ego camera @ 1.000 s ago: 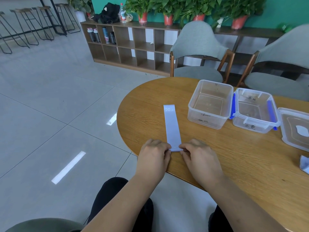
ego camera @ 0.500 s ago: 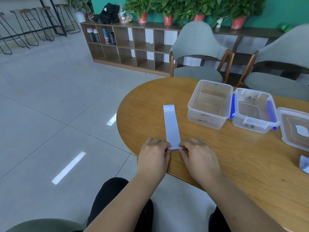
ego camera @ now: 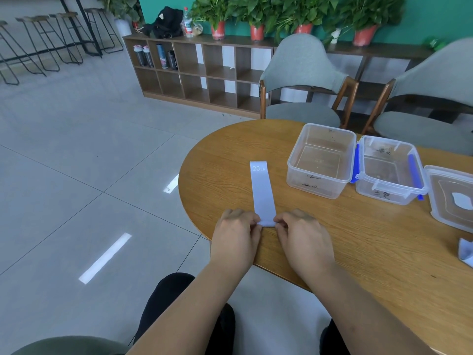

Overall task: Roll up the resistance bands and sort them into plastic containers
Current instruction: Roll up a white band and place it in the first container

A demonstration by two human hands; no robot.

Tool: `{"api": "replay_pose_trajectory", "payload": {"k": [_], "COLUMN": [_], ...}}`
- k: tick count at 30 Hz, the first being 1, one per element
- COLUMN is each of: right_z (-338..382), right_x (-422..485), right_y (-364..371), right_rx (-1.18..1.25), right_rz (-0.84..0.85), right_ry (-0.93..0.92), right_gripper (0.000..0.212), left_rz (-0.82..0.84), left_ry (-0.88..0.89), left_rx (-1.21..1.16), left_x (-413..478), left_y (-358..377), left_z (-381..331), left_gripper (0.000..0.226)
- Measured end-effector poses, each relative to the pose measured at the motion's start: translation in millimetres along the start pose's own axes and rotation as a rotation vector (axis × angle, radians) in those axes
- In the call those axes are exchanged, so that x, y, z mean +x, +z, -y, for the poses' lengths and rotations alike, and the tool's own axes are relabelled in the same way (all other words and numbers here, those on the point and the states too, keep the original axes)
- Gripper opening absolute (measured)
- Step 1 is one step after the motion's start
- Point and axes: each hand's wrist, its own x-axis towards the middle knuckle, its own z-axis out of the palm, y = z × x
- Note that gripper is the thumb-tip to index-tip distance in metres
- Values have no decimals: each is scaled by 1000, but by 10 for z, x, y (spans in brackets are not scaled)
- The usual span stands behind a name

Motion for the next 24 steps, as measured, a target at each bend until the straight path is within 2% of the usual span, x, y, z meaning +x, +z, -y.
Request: {"api": "replay_pose_trajectory", "payload": {"k": [8, 13, 24], "right_z": [9, -16, -10], "right_x": [54, 87, 118], "right_y": [19, 10, 31], "right_rx": [-3, 119, 54], "right_rz": [9, -8, -5], "right_ry": [10, 39, 14], "right_gripper": [24, 17, 24], "left_rz": [5, 10, 16], "left_ry": [-14, -63, -63], "left_rx": [13, -27, -15], "left_x": [22, 45, 84], "left_y": [10, -11, 29], "left_z": [-13, -40, -19], "left_gripper": [20, 19, 22]}}
